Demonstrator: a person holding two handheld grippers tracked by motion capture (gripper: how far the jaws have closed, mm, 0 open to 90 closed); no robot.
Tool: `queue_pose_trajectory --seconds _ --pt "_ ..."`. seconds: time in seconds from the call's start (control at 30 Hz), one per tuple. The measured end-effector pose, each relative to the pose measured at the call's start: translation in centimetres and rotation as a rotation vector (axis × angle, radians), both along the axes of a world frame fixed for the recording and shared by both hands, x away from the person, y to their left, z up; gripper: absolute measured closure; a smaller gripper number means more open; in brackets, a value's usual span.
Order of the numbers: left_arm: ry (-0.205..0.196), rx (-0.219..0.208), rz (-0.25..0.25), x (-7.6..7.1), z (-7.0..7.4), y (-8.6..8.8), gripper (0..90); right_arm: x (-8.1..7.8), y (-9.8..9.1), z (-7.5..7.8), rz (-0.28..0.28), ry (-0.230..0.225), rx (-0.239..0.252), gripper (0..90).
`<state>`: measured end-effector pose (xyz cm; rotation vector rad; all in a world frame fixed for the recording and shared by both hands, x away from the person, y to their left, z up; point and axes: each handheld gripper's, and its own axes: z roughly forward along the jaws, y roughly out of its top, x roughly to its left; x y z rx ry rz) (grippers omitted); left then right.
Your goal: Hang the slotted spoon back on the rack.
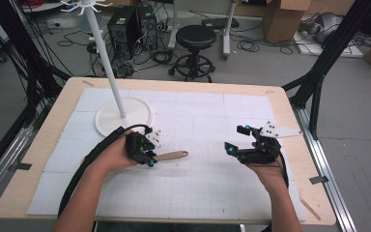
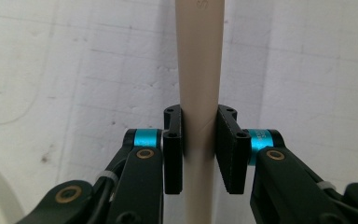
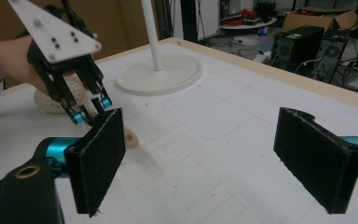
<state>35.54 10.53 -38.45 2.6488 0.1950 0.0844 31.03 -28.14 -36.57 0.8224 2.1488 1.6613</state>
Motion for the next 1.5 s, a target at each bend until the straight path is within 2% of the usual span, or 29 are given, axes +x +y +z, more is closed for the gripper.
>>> queue_pose_trajectory --seconds 0.1,0.3,0.57,0.77,0.87,1.1,1.3,1.5 --pt "-0.014 -0.06 0.022 0.0 1.2 1.3 74.1 0.0 0.1 0.0 0.001 0.006 -0.002 16.2" --pt "-0.028 -0.179 0.031 -0.2 3.3 3.4 74.1 0.0 0.1 0.0 0.003 0.002 -0.004 16.2" --pt "-0.06 -0.258 0.054 -0.4 5.6 5.4 74.1 0.1 0.2 -0.1 0.002 0.008 -0.006 16.2" --pt "-0.085 -0.342 0.045 -0.6 7.6 7.2 74.1 0.1 0.2 -0.2 0.005 0.013 -0.008 16.2" --pt "-0.1 -0.38 0.063 -0.7 8.5 7.9 74.1 0.2 0.2 -0.2 0.008 0.011 -0.009 16.3" --pt "-0.154 -0.412 0.107 -0.7 10.6 9.5 74.1 0.2 0.3 -0.3 0.007 0.019 -0.01 16.3" --pt "-0.155 -0.461 0.124 -0.6 11.7 10.4 74.1 0.2 0.3 -0.3 0.005 0.019 -0.009 16.3" --pt "-0.165 -0.47 0.139 -0.3 12.6 11.3 74.1 0.2 0.3 -0.3 0.007 0.016 -0.011 16.3"
